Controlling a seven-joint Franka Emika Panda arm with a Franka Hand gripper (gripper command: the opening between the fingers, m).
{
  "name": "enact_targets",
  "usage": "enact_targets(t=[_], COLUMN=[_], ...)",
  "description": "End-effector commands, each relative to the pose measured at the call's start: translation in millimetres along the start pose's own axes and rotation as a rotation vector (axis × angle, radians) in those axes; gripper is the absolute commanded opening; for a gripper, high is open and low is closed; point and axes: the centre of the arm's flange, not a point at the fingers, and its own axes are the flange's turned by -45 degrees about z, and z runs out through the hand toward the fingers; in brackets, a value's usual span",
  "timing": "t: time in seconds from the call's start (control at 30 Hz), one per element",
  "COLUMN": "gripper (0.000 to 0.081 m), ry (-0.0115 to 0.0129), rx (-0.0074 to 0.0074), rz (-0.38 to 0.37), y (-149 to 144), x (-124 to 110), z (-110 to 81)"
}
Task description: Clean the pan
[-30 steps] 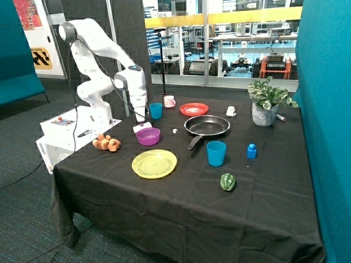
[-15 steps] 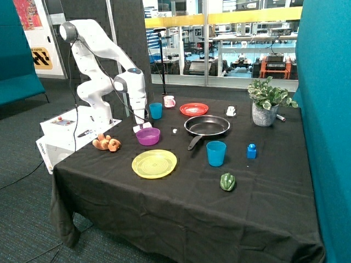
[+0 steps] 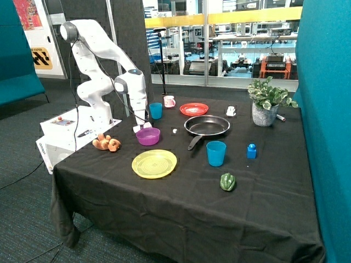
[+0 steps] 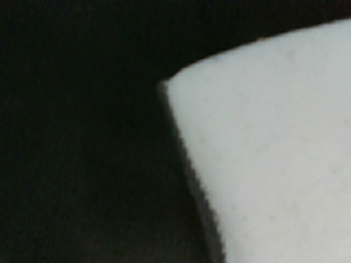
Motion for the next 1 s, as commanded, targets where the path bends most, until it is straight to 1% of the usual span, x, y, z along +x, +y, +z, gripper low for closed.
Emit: enact_targets(t=[0.0,0.07,0.1,0.57,0.87,0.97], gripper=[0.0732,0.0731,0.0743,0.0733,0.0740,0.0731], ry=[-0.0012,-0.0012,-0.0012,-0.0011,-0.0011,-0.0011], rx=[0.0052,0.0052,0.0052,0.0052,0.0052,0.0052], rz=[0.008,0.006,0.005,-0.009,-0.013,-0.014], y=[5.2,5.6,5.7,4.0,0.1,-0.9], x=[2.1,2.5,3.0,14.2,14.7,14.8], z=[4.4,5.4,5.8,9.7,17.7,18.6])
